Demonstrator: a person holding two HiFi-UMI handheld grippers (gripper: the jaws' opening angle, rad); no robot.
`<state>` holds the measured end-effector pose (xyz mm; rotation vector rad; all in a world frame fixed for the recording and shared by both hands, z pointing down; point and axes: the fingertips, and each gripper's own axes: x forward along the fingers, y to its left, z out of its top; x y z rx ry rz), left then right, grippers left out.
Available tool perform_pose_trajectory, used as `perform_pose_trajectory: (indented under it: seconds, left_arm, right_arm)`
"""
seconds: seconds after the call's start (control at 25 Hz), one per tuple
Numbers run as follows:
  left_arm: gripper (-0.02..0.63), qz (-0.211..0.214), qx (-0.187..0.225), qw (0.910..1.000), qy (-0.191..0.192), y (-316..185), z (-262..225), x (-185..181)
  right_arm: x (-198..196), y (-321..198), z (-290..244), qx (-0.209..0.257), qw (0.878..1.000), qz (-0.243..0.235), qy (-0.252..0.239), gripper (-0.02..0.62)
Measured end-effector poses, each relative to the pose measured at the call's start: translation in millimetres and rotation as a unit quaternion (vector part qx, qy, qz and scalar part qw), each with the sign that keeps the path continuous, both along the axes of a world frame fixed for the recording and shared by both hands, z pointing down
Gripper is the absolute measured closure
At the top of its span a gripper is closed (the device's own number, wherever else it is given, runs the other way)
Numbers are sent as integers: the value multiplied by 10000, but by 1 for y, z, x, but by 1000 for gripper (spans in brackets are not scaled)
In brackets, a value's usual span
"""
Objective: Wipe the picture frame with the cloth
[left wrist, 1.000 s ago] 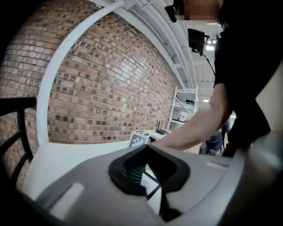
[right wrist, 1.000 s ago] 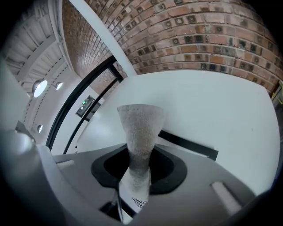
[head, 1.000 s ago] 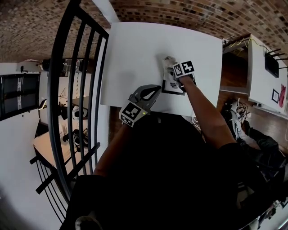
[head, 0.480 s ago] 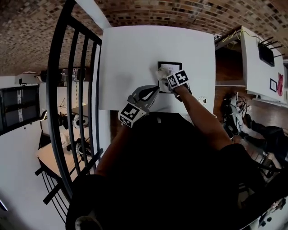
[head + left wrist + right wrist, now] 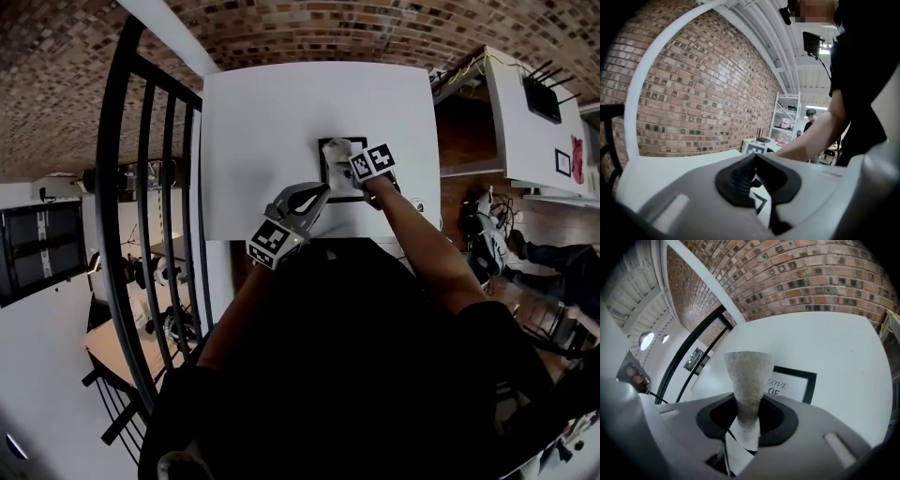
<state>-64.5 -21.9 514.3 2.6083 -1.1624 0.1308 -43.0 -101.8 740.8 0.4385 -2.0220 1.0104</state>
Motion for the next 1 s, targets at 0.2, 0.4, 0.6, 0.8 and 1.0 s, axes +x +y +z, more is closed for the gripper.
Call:
perform_pose_trajectory:
  seconds: [0.2,0.4,0.6,0.8,1.0]
  left_arm:
    - [606,-27,-61,10000,-23,4,1,0]
    - [606,-77,-129,9999,-58,12,3,-1]
    - [606,-136,-164,9998,-65,16,4,-7]
    - [606,-115,-185,9997,-60,12,9,-12]
    - [606,11,-174,9998,-40,1,9,-7]
  right_arm:
    - [10,-43,3,-56,9996,267,109,479]
    - [9,-55,19,-342,9984,321,299,479]
    - [6,-46,30,-417,9978,310,406,479]
    - [6,-29,28,-499,9976,319,351,479]
    - [16,-7,29,-618,9970,336,310,479]
